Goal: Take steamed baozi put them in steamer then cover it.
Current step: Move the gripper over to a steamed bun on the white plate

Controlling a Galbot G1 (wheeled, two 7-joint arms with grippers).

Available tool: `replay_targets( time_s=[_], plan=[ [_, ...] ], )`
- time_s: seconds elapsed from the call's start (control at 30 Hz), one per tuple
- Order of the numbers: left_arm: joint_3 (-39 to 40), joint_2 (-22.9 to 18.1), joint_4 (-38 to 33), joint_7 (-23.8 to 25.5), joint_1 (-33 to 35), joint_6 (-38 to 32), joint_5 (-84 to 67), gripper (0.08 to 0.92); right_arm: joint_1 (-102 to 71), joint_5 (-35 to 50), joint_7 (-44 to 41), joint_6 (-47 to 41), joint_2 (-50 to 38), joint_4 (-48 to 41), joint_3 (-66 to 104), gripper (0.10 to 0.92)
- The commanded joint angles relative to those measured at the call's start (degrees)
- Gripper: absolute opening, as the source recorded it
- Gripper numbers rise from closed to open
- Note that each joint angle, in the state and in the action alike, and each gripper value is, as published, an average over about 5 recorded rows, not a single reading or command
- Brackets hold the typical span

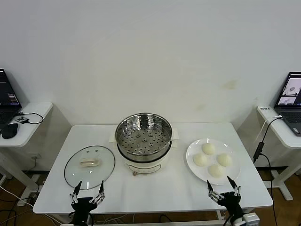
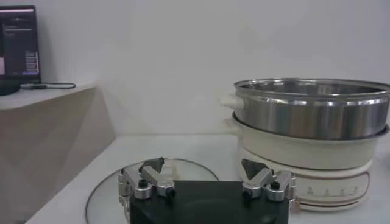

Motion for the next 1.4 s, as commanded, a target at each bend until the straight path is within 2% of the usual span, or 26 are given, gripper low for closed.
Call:
replay_targets(
  time_s=[0.03,0.27,0.4,0.53,0.73,0.97,1.13,1.4],
  plan=[
    [-0.2,0.1,-0.3,-0.5,-1.0,1.6,0.7,0.823,11.4,-17.3,-7.3,-5.6,-14.0,-6.1,1.7,0.823],
    [0.4,-0.4,-1.5,-1.2,-1.1,2.0,2.5,0.823,24.6,-22.0,-22.0,-5.8,-26.4,-16.0,-5.4,0.823],
    [0.6,-0.6,-1.8,-1.6,-1.0,2.0,3.5,0.823,39.4,-19.6,-28.5,-4.4,-32.9,-24.4,-17.2,0.823],
    [0.6,-0.6,-1.6,-1.7,-1.1,2.0,4.3,0.823,55.0,-16.4,-35.4,-2.0,-35.0,-33.0,-32.3,0.823],
    [0.4,-0.6,-1.3,-1.8,-1.3,2.0,4.9,0.823,73.5,-14.6,-45.0,1.3,-33.2,-41.9,-52.7,0.823],
    [-0.7,-0.1,-1.2,-2.0,-1.0,1.5,4.6,0.823,88.9,-13.6,-53.3,3.9,-27.0,-51.0,-71.3,0.823],
    [-1.5,0.4,-0.8,-2.1,-0.9,1.1,4.3,0.823,91.4,-14.3,-55.1,4.3,-22.9,-56.1,-76.7,0.823],
    [-1.8,0.4,-0.3,-2.1,-1.1,0.1,4.7,0.823,91.2,-16.4,-53.1,4.5,-18.5,-61.0,-80.4,0.823]
  ],
)
